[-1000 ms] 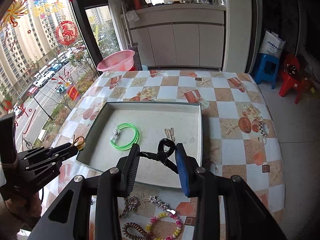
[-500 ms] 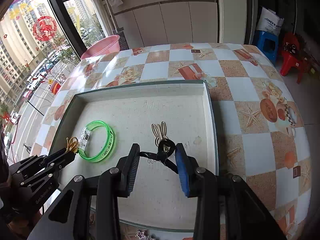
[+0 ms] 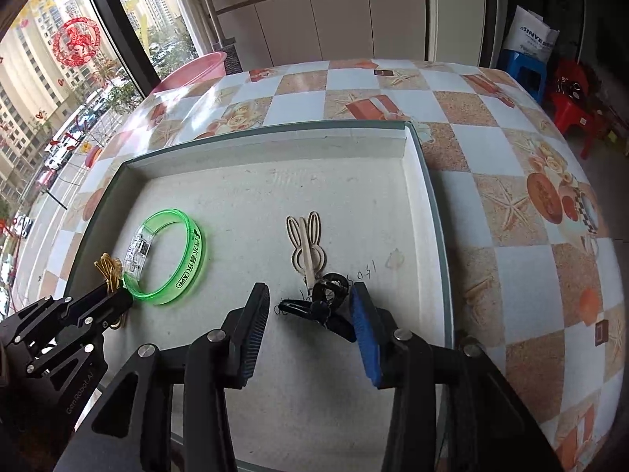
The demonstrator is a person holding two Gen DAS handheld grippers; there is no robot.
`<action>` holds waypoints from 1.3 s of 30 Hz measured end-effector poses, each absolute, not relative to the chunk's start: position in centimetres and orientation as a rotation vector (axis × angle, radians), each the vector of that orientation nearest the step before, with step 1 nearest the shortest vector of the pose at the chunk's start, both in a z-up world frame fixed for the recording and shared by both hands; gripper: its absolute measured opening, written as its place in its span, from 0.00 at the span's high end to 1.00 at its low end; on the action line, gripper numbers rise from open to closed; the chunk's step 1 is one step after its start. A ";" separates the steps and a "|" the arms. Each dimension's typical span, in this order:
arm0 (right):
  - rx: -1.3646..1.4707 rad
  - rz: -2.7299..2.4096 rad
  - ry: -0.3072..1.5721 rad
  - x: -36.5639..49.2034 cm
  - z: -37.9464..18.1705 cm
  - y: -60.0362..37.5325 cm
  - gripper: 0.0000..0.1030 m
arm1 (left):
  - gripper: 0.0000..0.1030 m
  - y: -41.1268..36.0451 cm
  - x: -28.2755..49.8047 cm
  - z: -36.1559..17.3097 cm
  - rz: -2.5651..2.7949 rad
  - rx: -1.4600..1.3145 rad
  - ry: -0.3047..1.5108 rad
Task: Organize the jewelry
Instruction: 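Carry the yellow accessory and black claw clip over the tray with both tools, then open both tools to drop the yellow accessory and claw clip in the tray, then withdraw both tools from the tray toward the remaining jewelry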
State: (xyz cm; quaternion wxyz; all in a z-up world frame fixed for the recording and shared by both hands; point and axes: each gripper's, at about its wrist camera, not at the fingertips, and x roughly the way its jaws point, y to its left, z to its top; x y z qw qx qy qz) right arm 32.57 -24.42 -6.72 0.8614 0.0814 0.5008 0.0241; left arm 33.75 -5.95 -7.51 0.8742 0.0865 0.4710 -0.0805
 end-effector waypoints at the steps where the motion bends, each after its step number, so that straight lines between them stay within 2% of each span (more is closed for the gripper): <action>1: 0.188 0.051 1.050 32.6 -6.7 -24.6 0.36 | 0.73 -5.9 33.7 -7.4 -0.167 0.175 0.983; 5: 0.316 0.092 1.032 32.3 -6.0 -25.6 0.34 | 0.73 -5.7 33.3 -6.6 -0.169 0.154 0.960; 8: 0.388 0.114 0.999 31.8 -5.0 -26.2 0.22 | 0.72 -5.5 33.1 -5.8 -0.179 0.132 0.940; 10: 0.404 0.126 0.974 31.4 -4.1 -26.3 0.22 | 0.72 -5.5 32.9 -5.3 -0.188 0.124 0.928; 11: 0.408 0.133 0.965 31.3 -3.8 -26.3 0.22 | 0.61 -5.6 32.8 -5.0 -0.192 0.124 0.921; 12: 0.412 0.136 0.959 31.2 -3.5 -26.3 0.22 | 0.46 -5.7 32.7 -4.8 -0.193 0.125 0.913; 13: 0.417 0.137 0.953 31.0 -3.3 -26.4 0.22 | 0.12 -5.7 32.5 -4.4 -0.193 0.118 0.896; 14: 0.425 0.138 0.948 30.9 -3.1 -26.5 0.22 | 0.00 -5.6 32.2 -4.0 -0.191 0.108 0.869; 22: 0.474 0.133 0.929 30.0 -2.0 -27.5 0.21 | 0.00 -6.0 30.8 -1.2 -0.216 0.121 0.804; 25: 0.489 0.135 0.928 29.5 -1.9 -27.7 0.11 | 0.00 -5.8 30.0 -0.5 -0.221 0.116 0.774; 29: 0.500 0.136 0.895 28.6 -1.1 -27.8 0.09 | 0.00 -5.3 28.8 0.8 -0.240 0.100 0.746; 31: 0.514 0.139 0.857 28.0 -0.4 -28.0 0.00 | 0.00 -4.9 28.1 1.6 -0.246 0.089 0.734; 39: 0.495 0.155 0.794 25.5 2.3 -27.9 0.00 | 0.00 -2.9 24.8 2.6 -0.255 0.048 0.775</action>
